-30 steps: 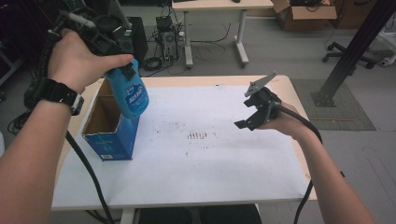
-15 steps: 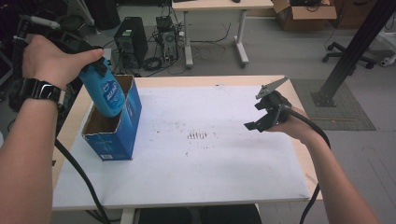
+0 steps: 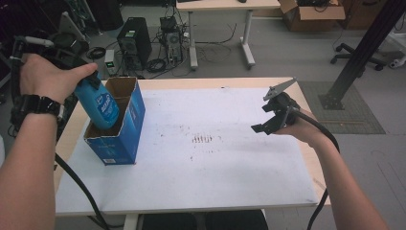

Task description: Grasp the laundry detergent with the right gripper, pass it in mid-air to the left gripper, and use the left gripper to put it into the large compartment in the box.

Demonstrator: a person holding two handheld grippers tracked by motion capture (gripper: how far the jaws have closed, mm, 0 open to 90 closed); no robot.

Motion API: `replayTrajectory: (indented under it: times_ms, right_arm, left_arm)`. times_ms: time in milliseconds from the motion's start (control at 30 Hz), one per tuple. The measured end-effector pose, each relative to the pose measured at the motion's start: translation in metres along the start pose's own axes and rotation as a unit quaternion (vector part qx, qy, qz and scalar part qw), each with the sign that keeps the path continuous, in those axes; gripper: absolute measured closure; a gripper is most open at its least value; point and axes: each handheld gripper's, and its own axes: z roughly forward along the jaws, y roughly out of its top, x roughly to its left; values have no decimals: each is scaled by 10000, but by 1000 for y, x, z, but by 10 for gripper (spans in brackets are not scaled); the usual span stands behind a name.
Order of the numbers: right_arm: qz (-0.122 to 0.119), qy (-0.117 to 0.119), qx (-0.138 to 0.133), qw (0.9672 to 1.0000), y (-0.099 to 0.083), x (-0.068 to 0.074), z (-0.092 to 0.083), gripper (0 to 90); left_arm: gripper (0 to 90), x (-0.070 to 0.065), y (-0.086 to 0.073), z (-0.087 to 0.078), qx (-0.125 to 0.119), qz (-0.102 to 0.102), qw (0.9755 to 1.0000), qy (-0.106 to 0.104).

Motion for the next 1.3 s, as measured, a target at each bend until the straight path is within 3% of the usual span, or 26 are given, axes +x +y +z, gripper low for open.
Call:
replayTrajectory:
  times_ms: [567, 1300]
  right_arm:
    - [-24, 39, 72, 10000, 0, 2, 5, 87]
    - [-16, 75, 94, 9999, -4, 2, 8, 87]
  left_arm:
    - [383, -2, -12, 57, 315, -74, 9994, -124]
    - [383, -4, -24, 100, 513, -197, 9985, -51]
